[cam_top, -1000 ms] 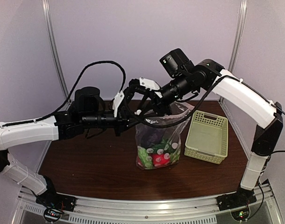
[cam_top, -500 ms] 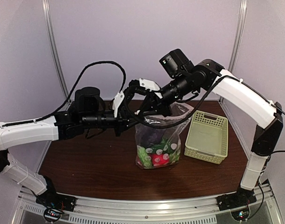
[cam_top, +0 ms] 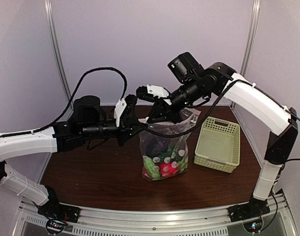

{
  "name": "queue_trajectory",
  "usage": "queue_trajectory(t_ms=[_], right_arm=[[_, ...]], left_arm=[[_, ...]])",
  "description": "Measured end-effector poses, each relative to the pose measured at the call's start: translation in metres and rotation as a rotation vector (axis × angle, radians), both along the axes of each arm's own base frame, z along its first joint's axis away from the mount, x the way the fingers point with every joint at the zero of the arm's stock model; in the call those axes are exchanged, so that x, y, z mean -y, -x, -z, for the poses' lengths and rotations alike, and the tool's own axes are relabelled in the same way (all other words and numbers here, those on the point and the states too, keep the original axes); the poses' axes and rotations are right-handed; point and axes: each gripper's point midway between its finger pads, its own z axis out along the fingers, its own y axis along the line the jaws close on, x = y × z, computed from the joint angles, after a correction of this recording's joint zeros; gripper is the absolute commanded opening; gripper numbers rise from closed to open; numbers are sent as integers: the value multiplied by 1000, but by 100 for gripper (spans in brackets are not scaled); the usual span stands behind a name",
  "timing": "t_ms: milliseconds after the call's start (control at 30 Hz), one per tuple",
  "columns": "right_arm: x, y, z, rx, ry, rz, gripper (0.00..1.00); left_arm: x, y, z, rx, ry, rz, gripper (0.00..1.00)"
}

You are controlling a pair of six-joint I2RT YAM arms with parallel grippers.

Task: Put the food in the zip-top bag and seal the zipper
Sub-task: Zip the zipper on the zipper food storage bag.

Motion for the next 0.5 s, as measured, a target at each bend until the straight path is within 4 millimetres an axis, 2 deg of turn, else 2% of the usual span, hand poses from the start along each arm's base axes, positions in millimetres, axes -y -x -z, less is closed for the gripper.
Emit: queue_trajectory(t_ms=[500], right_arm=[[31, -31, 10, 14, 57, 66, 1]], left_arm=[[-13, 0, 0, 19, 10, -46, 0]])
